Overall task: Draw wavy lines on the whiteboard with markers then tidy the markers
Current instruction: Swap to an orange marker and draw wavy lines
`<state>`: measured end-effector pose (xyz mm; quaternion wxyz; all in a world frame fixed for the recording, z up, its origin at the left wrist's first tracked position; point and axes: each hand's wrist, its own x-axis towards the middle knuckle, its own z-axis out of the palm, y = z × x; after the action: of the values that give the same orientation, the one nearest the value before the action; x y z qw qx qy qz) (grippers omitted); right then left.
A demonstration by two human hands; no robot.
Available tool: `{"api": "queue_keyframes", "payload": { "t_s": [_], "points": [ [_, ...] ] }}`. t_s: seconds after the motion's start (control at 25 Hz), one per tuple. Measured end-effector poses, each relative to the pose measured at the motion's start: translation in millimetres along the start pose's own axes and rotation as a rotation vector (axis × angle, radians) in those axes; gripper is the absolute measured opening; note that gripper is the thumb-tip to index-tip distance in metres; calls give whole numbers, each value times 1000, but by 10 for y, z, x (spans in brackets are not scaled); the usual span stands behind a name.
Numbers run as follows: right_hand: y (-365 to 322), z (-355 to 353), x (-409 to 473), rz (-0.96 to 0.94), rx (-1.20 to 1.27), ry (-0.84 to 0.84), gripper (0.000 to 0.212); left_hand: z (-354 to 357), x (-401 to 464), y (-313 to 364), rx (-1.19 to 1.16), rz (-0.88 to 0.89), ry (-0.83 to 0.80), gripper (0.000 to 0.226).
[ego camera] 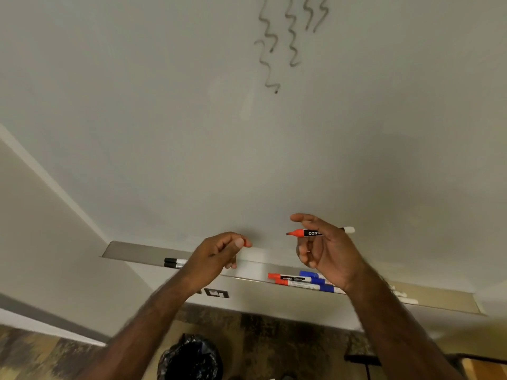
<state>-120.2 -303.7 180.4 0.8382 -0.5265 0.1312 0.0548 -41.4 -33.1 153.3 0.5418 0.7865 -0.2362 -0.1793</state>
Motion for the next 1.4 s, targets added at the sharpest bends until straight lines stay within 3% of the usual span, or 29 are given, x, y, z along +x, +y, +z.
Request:
{"api": "queue_keyframes", "payload": {
  "t_s": [0.12,0.4,0.56,0.68,0.92,1.4],
  "points": [
    [-56,190,65,-107,-40,-6,22,-109,85,116,70,149,112,22],
    [-699,933,215,-474,-225,-92,24,-778,428,1101,457,718,677,23],
    [-1193,1433,229,-783,-333,-51,18,-1225,687,1791,558,957,896,23],
    [-1509,1764,168,-1009,-465,69,16,-1509,912,2189,646,1079,1055,28],
    [-2052,2260,142,-1399,-656,303,18,-1746,1263,2524,795,1087,1076,41],
    [-2499,2712,398,-1631,-826,533,20,-1794,1409,2415,774,1196,1096,42]
  ]
}}
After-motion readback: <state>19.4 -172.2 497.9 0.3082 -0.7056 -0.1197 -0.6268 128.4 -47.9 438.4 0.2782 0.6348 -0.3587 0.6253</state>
